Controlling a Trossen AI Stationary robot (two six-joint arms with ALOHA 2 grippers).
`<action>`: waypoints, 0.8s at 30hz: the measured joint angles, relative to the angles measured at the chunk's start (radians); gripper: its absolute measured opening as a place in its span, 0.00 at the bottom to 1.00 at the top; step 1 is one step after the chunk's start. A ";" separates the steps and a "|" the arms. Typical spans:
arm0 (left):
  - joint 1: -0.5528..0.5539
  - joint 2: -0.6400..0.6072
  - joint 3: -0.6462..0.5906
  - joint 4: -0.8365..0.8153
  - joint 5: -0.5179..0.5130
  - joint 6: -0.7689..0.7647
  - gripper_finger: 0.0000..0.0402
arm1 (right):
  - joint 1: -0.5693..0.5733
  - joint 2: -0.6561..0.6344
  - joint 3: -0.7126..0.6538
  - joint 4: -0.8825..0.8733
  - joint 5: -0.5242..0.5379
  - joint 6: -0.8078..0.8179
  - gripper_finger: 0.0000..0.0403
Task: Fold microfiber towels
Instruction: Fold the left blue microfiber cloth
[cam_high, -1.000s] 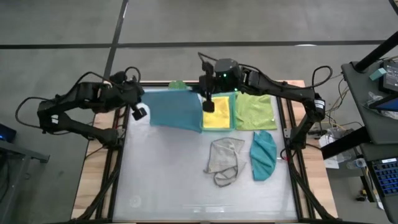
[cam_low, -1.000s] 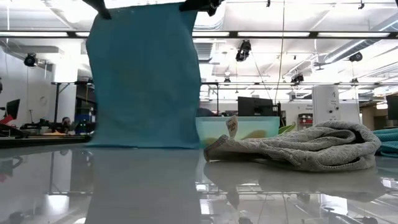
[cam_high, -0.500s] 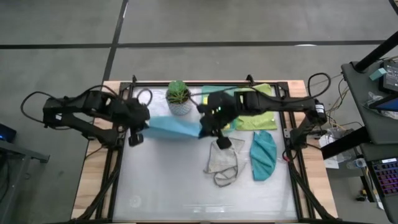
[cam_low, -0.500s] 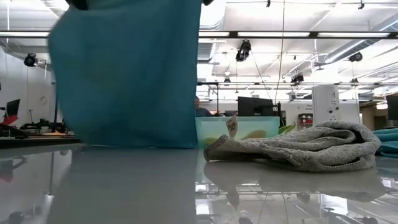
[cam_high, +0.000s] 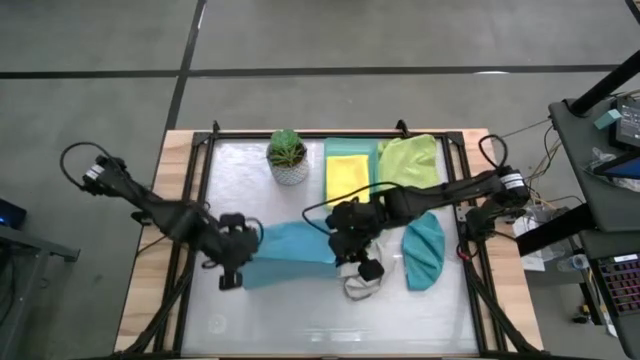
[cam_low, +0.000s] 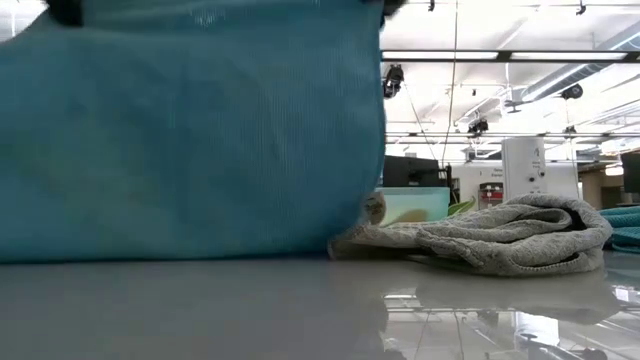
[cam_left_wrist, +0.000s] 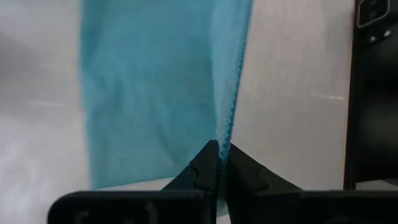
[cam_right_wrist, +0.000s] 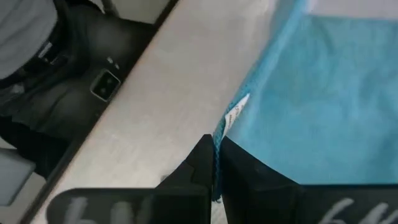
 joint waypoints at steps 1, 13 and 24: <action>-0.016 0.012 -0.016 0.030 0.000 -0.006 0.00 | 0.002 0.000 -0.024 0.020 0.000 0.000 0.02; -0.039 0.135 -0.052 0.145 0.080 -0.027 0.00 | 0.012 0.019 -0.129 0.137 -0.014 0.104 0.02; -0.039 0.145 -0.059 0.267 0.126 -0.020 0.00 | 0.020 0.019 -0.153 0.202 -0.010 0.158 0.02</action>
